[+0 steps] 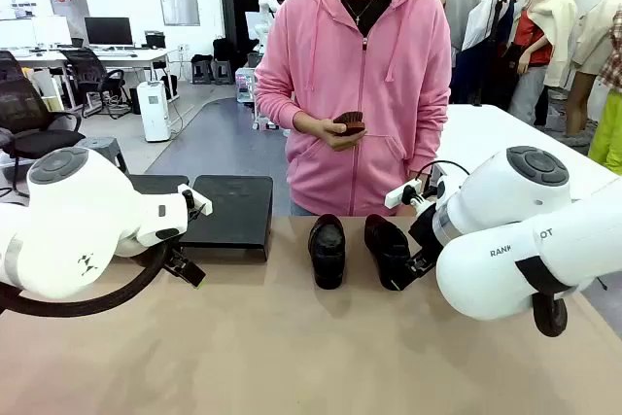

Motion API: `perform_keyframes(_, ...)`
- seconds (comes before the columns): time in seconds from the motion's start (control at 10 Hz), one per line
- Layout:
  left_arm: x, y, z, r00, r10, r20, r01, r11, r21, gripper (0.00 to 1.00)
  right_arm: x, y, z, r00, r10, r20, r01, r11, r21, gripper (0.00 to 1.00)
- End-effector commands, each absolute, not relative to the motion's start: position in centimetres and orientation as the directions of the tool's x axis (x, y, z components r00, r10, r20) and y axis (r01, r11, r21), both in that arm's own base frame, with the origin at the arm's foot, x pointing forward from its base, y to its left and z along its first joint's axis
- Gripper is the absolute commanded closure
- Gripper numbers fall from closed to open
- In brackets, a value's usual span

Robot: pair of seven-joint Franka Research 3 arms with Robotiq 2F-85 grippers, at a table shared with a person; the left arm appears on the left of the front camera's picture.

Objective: Organize the shoes by placing them on the stand.
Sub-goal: Pick up one Shoe and place it in the middle of the table.

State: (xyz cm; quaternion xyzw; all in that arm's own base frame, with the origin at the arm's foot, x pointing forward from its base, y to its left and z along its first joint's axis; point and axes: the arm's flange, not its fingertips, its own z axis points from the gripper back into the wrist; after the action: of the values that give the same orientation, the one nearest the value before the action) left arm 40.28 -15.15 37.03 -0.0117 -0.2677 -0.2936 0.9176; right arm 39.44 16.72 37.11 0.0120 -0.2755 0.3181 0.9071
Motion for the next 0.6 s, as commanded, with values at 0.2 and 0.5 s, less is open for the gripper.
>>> perform_keyframes(0.2,40.28,-15.15,37.05,0.684,-0.532,0.499,0.545,0.827,0.136,0.0,39.44,16.72,37.11,0.646,0.571,0.507,-0.584,0.797,-0.154,0.0)
perform_keyframes(0.5,40.28,-15.15,37.05,0.684,-0.532,0.499,0.545,0.827,0.136,0.0,39.44,16.72,37.11,0.646,0.571,0.507,-0.584,0.797,-0.154,0.0)
